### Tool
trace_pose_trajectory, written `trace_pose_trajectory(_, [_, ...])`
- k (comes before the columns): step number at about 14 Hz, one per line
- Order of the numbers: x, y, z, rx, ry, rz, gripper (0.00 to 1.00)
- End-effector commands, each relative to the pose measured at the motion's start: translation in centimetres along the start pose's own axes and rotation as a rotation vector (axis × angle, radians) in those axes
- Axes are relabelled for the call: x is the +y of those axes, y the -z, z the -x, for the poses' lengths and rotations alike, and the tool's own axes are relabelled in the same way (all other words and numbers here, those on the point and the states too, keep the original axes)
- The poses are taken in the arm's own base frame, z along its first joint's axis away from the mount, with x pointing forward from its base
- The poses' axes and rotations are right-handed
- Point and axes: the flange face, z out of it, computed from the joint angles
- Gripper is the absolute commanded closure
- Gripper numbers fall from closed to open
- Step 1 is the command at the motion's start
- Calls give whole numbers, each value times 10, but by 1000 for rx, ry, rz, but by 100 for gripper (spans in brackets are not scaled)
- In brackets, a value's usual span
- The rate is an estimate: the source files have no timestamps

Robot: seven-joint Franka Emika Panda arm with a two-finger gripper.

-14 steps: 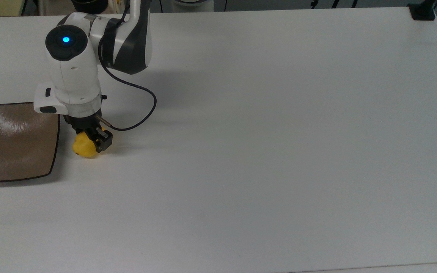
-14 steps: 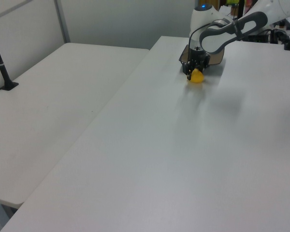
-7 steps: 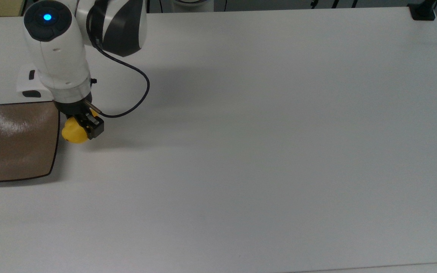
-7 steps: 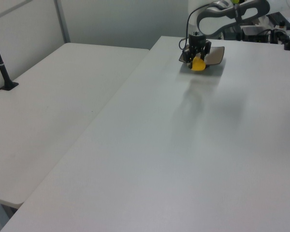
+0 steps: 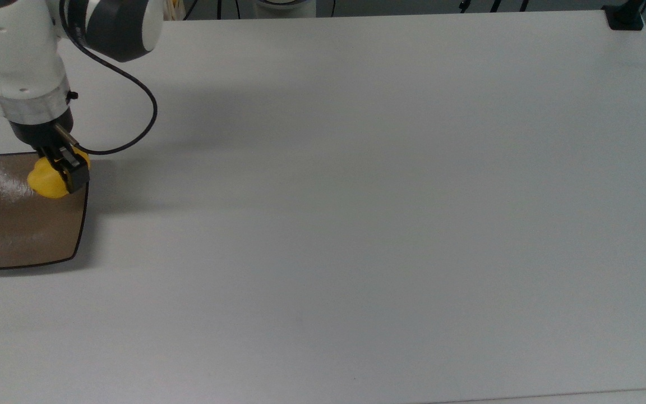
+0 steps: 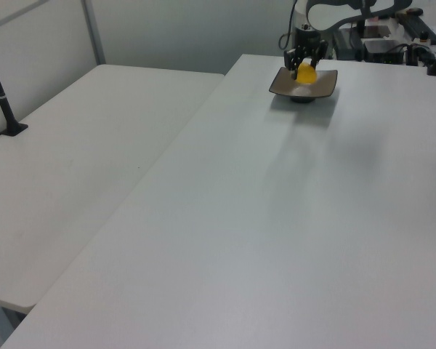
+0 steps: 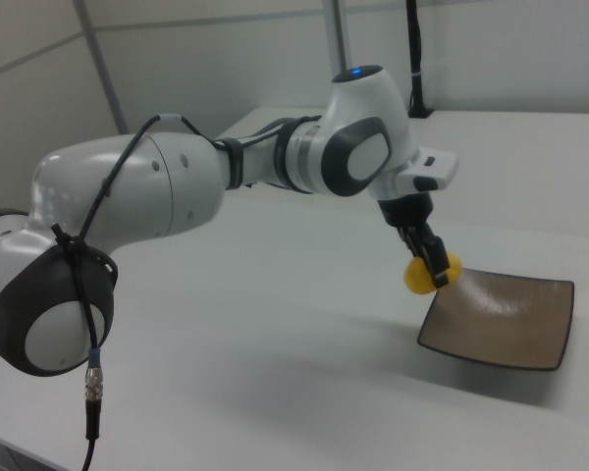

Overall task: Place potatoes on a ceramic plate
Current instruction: 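Carry the potato over the brown plate and release it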

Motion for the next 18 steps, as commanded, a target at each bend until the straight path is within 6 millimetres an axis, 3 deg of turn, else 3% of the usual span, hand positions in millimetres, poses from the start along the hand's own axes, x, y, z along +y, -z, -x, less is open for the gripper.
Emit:
trace_pose_trajectory(1, [21, -1, -13, 53, -10, -11, 49])
trace_pose_trajectory(4, [35, -19, -21, 62, -25, -5, 47])
trace_pose_trajectory(6, [41, -19, -24, 74, -31, -7, 31])
trace_pose_trajectory(7, [40, -18, -24, 76, -31, -9, 29])
trace_pose_trajectory(10, [40, -18, -23, 73, -31, -8, 27])
trace_pose_trajectory(13, [40, -18, -22, 67, -32, -6, 7])
trace_pose_trajectory(18, [39, -13, -21, 60, -31, -4, 0])
